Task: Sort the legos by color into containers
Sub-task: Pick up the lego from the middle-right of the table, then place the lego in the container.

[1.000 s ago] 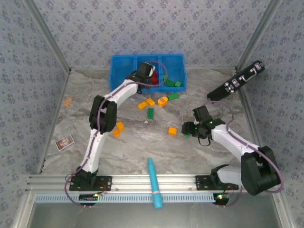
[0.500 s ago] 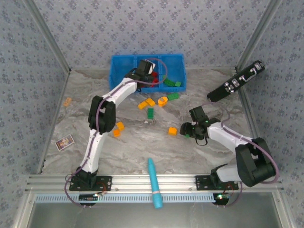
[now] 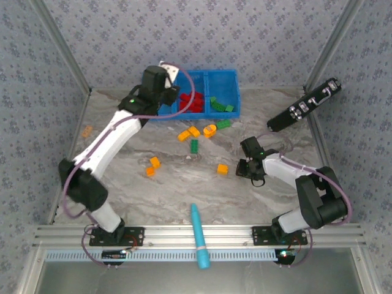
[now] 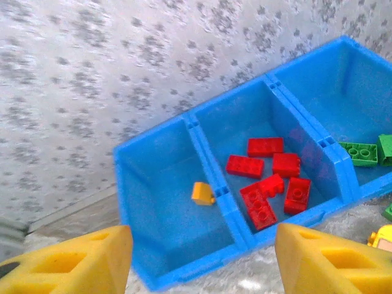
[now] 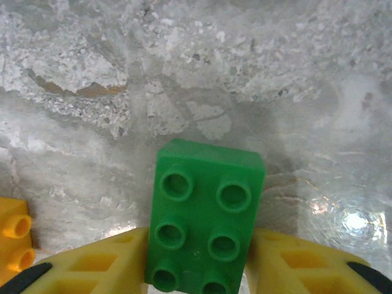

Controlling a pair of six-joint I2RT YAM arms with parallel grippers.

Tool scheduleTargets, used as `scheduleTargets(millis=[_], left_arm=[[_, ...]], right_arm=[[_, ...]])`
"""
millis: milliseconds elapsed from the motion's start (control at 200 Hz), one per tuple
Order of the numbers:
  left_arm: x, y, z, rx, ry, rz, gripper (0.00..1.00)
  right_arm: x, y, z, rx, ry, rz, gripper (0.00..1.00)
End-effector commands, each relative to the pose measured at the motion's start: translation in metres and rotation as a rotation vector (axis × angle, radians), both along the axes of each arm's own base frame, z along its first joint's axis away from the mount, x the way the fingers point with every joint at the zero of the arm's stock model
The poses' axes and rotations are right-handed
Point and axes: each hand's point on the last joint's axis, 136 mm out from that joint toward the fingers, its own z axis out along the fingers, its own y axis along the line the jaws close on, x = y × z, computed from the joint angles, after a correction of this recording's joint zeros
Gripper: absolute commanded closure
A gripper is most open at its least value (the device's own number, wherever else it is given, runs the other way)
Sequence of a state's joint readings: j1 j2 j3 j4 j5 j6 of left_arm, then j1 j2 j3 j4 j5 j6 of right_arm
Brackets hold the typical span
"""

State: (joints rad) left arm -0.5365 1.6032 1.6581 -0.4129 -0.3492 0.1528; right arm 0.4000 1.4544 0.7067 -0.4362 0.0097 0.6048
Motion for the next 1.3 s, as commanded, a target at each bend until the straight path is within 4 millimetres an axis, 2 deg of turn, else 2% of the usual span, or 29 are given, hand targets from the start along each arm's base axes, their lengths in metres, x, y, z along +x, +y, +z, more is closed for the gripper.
scheduleTargets(millis=[0, 40, 135, 240, 395, 460, 530, 545, 615, 705, 810, 840, 940, 1070, 1239, 1294], left_arm=[[-0.028, 0.027, -0.020, 0.089, 0.059, 0.038, 0.35], [-0.041, 0.038, -0.019, 0.107, 0.060, 0.049, 0.34], [-0.064, 0.061, -0.032, 0.157, 0.086, 0.086, 0.32], [-0.085, 0.082, -0.048, 0.173, 0.114, 0.121, 0.31], [-0.107, 0.107, -0.067, 0.134, 0.152, 0.169, 0.27], [-0.115, 0.113, -0.076, 0.119, 0.173, 0.175, 0.25], [-0.122, 0.117, -0.084, 0.115, 0.192, 0.177, 0.23], [-0.124, 0.118, -0.086, 0.114, 0.198, 0.176, 0.23], [-0.130, 0.118, -0.095, 0.096, 0.224, 0.166, 0.23], [-0.135, 0.114, -0.106, 0.059, 0.249, 0.142, 0.22], [-0.135, 0.109, -0.115, 0.019, 0.272, 0.135, 0.20], [-0.134, 0.107, -0.117, 0.004, 0.278, 0.132, 0.20], [-0.129, 0.096, -0.122, -0.059, 0.291, 0.123, 0.20], [-0.120, 0.086, -0.129, -0.155, 0.329, 0.158, 0.21], [-0.115, 0.066, -0.147, -0.210, 0.403, 0.160, 0.21], [-0.116, 0.059, -0.153, -0.202, 0.423, 0.156, 0.21]], right_arm=[[0.014, 0.001, -0.007, -0.022, -0.026, -0.006, 0.60], [0.016, 0.002, -0.007, -0.023, -0.024, -0.003, 0.64], [0.021, 0.005, -0.006, -0.030, -0.018, 0.013, 0.68], [0.032, 0.007, 0.006, -0.054, -0.029, 0.043, 0.71], [0.056, 0.005, 0.041, -0.111, -0.058, 0.108, 0.73], [0.071, 0.005, 0.063, -0.139, -0.086, 0.139, 0.73], [0.089, 0.004, 0.086, -0.173, -0.131, 0.168, 0.73], [0.099, 0.007, 0.098, -0.174, -0.163, 0.173, 0.73], [0.121, 0.010, 0.124, -0.207, -0.233, 0.231, 0.73], [0.158, 0.014, 0.165, -0.294, -0.374, 0.316, 0.73], [0.196, 0.025, 0.206, -0.330, -0.513, 0.368, 0.73], [0.213, 0.029, 0.219, -0.329, -0.569, 0.363, 0.73], [0.248, 0.041, 0.240, -0.309, -0.654, 0.364, 0.73], [0.292, 0.060, 0.243, -0.280, -0.702, 0.385, 0.72], [0.341, 0.078, 0.215, -0.258, -0.684, 0.431, 0.72], [0.349, 0.080, 0.201, -0.244, -0.657, 0.439, 0.72]])
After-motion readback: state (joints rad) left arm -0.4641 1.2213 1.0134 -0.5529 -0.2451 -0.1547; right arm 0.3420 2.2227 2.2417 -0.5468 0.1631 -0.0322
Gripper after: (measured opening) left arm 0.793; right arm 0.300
